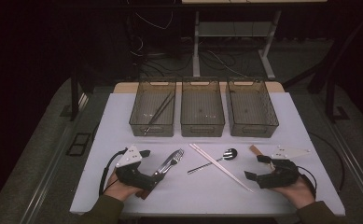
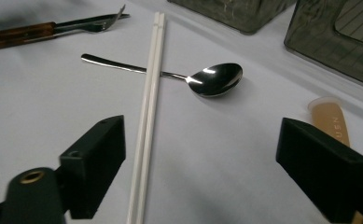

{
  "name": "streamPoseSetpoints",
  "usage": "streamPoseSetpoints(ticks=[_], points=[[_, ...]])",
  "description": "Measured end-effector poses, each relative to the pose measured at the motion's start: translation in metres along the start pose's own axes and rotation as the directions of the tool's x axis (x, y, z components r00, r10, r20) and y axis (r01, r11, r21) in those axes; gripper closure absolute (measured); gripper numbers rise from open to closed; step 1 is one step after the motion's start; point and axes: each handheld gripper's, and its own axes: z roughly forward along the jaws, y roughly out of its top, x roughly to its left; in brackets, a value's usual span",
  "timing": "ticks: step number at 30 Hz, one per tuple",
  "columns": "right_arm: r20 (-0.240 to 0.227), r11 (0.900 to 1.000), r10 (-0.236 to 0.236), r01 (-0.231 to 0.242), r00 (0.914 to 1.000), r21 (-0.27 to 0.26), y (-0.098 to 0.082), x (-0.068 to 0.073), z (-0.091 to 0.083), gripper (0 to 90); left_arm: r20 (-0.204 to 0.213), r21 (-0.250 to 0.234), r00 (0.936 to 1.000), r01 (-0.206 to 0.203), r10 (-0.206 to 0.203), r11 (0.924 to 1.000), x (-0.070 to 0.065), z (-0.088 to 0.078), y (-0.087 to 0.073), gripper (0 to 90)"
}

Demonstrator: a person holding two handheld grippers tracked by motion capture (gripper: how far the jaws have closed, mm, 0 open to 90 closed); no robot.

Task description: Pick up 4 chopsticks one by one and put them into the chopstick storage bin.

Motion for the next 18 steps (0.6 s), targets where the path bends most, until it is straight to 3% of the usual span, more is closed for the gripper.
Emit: streamPoseSetpoints(ticks=[4,18], points=[[-0.024,1.0,-0.013,0.014,0.9996,0.018,0.004,0.0,0.0,32.8,0.001,0.004,1.0,0.001,-0.001,1.0,0.0,0.0,0.0,0.4],[-0.053,0.996,-0.049,0.053,0.9974,0.066,0.018,0.008,0.014,57.0,0.01,0.009,0.9999,0.003,-0.003,1.0,0.0,0.001,0.0,1.5]])
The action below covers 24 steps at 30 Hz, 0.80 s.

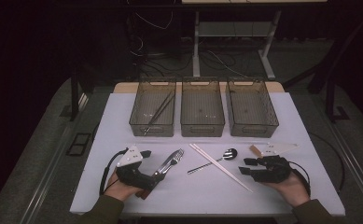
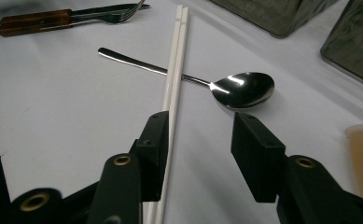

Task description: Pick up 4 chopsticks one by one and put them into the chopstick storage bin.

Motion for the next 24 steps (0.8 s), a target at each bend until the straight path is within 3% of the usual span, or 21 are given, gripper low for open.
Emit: streamPoseSetpoints(ticks=[16,24], points=[[-0.051,0.999,0.0,0.002,0.9987,0.034,0.017,0.002,0.025,69.8,0.008,-0.006,0.9999,0.009,-0.009,0.9999,0.0,0.0,0.0,2.6],[-0.062,0.997,-0.018,0.023,0.9979,0.076,0.023,0.006,0.039,78.7,0.011,-0.006,0.9999,0.01,-0.01,0.9999,0.0,0.0,0.0,2.6]])
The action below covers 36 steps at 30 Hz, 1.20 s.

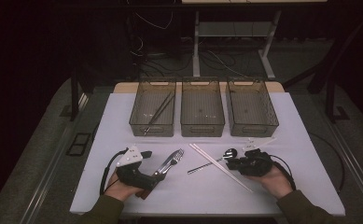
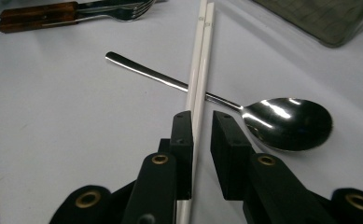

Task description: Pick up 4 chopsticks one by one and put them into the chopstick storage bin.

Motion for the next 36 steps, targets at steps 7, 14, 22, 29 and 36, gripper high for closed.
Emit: streamPoseSetpoints(ticks=[7,14,22,29,36], points=[[0.003,0.999,-0.018,0.018,0.9998,0.038,0.001,0.003,0.011,80.6,0.005,0.004,1.0,0.0,0.0,1.0,0.0,0.001,0.0,2.6],[0.006,0.998,-0.028,0.027,0.9996,0.058,0.0,0.005,0.014,80.8,0.006,0.007,1.0,-0.001,0.001,1.0,-0.001,0.0,0.0,2.6],[0.02,0.996,-0.041,0.039,0.999,0.075,-0.001,0.005,0.016,81.3,0.007,0.006,1.0,-0.001,0.001,1.0,-0.001,0.001,0.0,2.6],[0.038,0.995,-0.051,0.048,0.998,0.086,-0.002,0.005,0.017,81.3,0.006,0.006,1.0,-0.002,0.002,1.0,-0.001,0.0,0.0,2.6],[0.066,0.992,-0.076,0.069,0.995,0.102,-0.003,0.004,0.018,81.1,0.005,0.006,1.0,-0.002,0.002,1.0,-0.001,0.0,0.0,2.6]])
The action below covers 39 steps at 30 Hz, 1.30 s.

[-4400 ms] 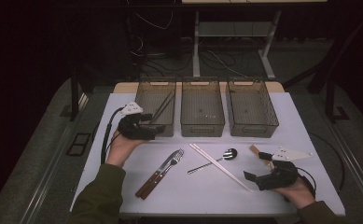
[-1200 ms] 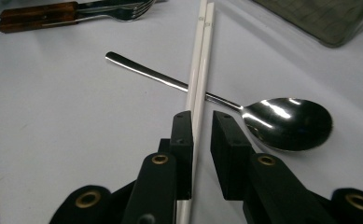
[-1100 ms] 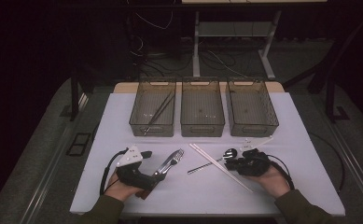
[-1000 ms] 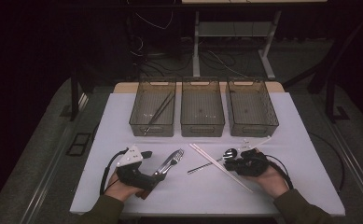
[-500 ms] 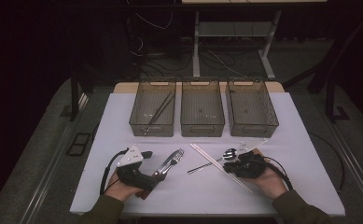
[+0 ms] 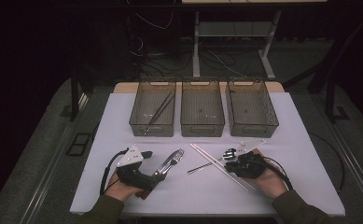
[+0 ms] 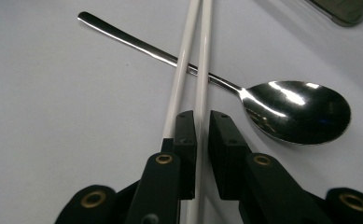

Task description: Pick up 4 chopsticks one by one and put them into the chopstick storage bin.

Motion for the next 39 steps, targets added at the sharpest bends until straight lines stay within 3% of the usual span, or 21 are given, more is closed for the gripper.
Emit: streamPoseSetpoints(ticks=[7,12,21,39], points=[[0.025,1.0,-0.026,0.026,0.9994,0.001,-0.0007,0.0024,0.0012,80.9,0.0,0.002,1.0,-0.001,0.001,1.0,0.0,0.0003,0.0001,2.6],[0.016,1.0,-0.001,0.001,0.9999,-0.01,-0.0004,0.0019,0.0023,79.1,0.0,0.006,1.0,-0.004,0.004,1.0,0.0002,0.0008,0.0001,2.6],[0.046,1.0,-0.012,0.013,0.9989,-0.021,-0.0012,0.0032,0.0041,84.1,-0.001,0.006,1.0,-0.005,0.005,1.0,0.0,0.0009,0.0,2.6],[0.058,1.0,-0.013,0.015,0.9983,-0.02,-0.0009,0.0025,0.0008,85.0,0.0,0.006,1.0,-0.006,0.006,1.0,0.0,0.0008,0.0001,2.6]])
